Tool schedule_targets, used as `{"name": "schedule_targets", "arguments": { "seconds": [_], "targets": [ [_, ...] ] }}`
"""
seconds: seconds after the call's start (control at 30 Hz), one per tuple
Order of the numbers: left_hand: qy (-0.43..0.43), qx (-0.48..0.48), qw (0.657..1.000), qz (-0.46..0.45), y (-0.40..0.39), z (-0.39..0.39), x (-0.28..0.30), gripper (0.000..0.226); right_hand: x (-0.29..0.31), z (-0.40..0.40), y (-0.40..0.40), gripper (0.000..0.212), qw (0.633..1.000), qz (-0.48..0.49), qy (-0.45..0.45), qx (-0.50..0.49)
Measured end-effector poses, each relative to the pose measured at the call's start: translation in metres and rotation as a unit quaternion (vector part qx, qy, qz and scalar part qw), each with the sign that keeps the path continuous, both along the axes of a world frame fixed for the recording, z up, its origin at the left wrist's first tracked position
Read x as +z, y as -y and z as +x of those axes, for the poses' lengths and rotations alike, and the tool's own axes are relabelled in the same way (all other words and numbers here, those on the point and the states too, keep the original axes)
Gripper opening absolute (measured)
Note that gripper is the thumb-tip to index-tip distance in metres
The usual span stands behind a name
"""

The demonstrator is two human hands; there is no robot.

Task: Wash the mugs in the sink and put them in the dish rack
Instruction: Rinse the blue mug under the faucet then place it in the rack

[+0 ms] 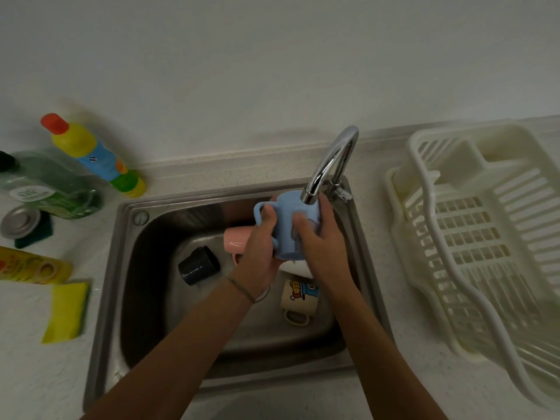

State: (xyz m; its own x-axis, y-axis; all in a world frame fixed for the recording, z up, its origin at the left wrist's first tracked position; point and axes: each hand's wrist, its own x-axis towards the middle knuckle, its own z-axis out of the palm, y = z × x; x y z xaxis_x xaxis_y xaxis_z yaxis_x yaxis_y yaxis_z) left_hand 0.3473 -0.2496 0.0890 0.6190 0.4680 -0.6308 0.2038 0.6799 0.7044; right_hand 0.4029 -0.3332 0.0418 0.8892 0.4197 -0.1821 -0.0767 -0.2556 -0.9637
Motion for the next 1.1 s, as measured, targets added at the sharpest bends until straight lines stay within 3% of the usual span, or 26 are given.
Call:
{"name": "schedule_targets", "arguments": {
  "seconds": [0.1,0.2,0.27,0.33,0.47,0.53,0.67,0.73,0.77,0.87,0.9,0.93,0.97,1.03,1.1],
  "targets": [
    [-0.004,-0.008,0.998,0.062,0.001,0.001,0.000,0.051,0.000,-0.012,-0.006,0.075,0.986,-0.138,0.097,-0.006],
    [-0.013,-0.001,0.997,0.074,0.004,0.001,0.001,0.053,0.004,-0.017,-0.014,0.076,0.956,-0.209,0.203,-0.021],
    [-0.018,0.009,0.997,0.075,0.005,-0.001,0.001,0.050,0.007,-0.017,-0.017,0.077,0.947,-0.227,0.226,-0.025],
    [-0.033,0.015,0.997,0.075,0.004,0.000,0.000,0.049,0.005,-0.013,-0.019,0.074,0.954,-0.227,0.198,-0.015],
    [-0.072,0.034,0.994,0.069,0.005,0.002,-0.004,0.058,0.002,0.011,-0.022,0.051,0.990,-0.142,-0.019,0.009],
    [-0.078,0.055,0.993,0.072,0.007,0.003,-0.005,0.059,0.004,0.014,-0.024,0.044,0.990,-0.134,-0.033,0.018],
    [-0.047,0.069,0.993,0.079,0.005,0.004,-0.004,0.051,0.007,-0.007,-0.028,0.060,0.952,-0.239,0.189,0.019],
    [-0.030,0.063,0.995,0.066,0.004,0.002,-0.004,0.049,0.011,-0.008,-0.027,0.060,0.947,-0.236,0.217,0.031],
    [-0.032,0.057,0.995,0.070,0.004,0.001,-0.006,0.050,0.015,-0.001,-0.026,0.053,0.957,-0.225,0.180,0.037],
    [-0.064,0.044,0.993,0.087,0.007,0.003,-0.008,0.054,0.026,0.027,-0.023,0.041,0.988,-0.141,-0.041,0.047],
    [-0.076,0.043,0.992,0.091,0.007,0.006,-0.010,0.050,0.027,0.031,-0.022,0.043,0.989,-0.130,-0.058,0.043],
    [-0.083,0.044,0.991,0.092,0.006,0.007,-0.011,0.045,0.027,0.029,-0.022,0.045,0.988,-0.144,-0.032,0.044],
    [-0.072,0.049,0.992,0.094,0.007,0.007,-0.010,0.041,0.026,0.024,-0.023,0.047,0.979,-0.193,0.049,0.054],
    [-0.035,0.040,0.995,0.082,0.006,0.006,-0.010,0.048,0.024,0.007,-0.024,0.058,0.917,-0.309,0.238,0.080],
    [-0.018,0.040,0.997,0.063,0.006,0.004,-0.007,0.051,0.027,-0.002,-0.024,0.068,0.911,-0.299,0.277,0.062]
  ]
}}
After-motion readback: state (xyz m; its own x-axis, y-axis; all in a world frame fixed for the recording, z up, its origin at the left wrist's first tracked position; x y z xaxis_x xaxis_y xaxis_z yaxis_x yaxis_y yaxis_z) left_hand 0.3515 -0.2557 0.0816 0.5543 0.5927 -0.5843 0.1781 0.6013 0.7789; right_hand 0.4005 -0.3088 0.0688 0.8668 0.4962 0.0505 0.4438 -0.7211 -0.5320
